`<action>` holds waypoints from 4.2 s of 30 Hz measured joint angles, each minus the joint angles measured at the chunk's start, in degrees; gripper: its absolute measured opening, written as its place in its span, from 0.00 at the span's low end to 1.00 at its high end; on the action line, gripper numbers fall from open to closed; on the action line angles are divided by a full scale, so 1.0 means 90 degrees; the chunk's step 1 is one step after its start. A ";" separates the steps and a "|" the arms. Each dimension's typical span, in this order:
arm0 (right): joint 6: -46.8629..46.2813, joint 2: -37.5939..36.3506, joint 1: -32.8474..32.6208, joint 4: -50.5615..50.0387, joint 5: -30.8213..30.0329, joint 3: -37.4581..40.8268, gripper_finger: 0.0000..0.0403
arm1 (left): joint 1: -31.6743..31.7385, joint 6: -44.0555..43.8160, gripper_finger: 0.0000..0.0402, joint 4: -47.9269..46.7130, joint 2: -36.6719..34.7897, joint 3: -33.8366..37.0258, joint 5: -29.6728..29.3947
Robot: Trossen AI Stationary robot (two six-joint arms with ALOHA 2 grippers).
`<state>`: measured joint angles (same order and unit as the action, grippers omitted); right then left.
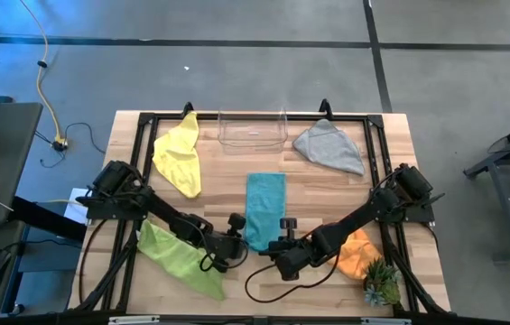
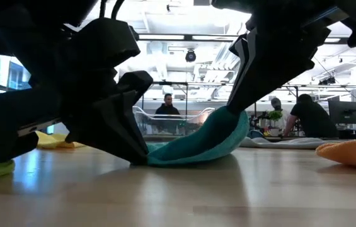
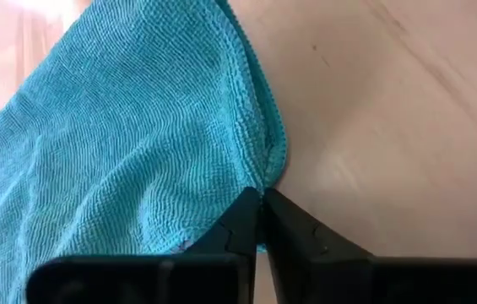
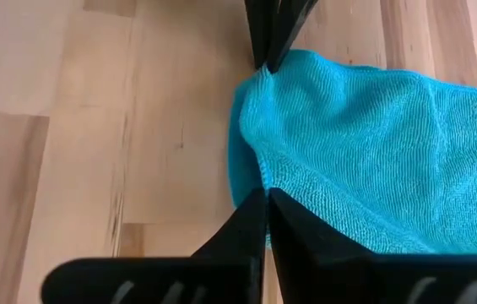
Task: Fold microfiber towels
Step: Fold the blue towel
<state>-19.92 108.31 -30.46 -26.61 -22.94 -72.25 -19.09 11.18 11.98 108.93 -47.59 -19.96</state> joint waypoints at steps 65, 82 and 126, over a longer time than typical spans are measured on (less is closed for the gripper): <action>-0.1529 0.1336 -0.0692 0.0820 -0.1980 -0.0159 0.36 | 0.0787 -0.3070 0.00 0.0176 -0.0747 0.0015 0.1933; -0.1782 0.1328 -0.0438 0.0560 -0.2052 -0.0345 0.57 | 0.0845 -0.3566 0.00 0.0372 -0.0749 0.0012 0.1823; -0.0494 0.1316 -0.0587 -0.1407 -0.0833 -0.2095 0.01 | 0.0714 -0.1672 0.26 0.0322 -0.1891 0.0950 0.1242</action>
<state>-24.36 120.16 -35.74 -39.28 -30.44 -91.10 -12.66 -3.87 14.88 91.91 -39.04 -8.78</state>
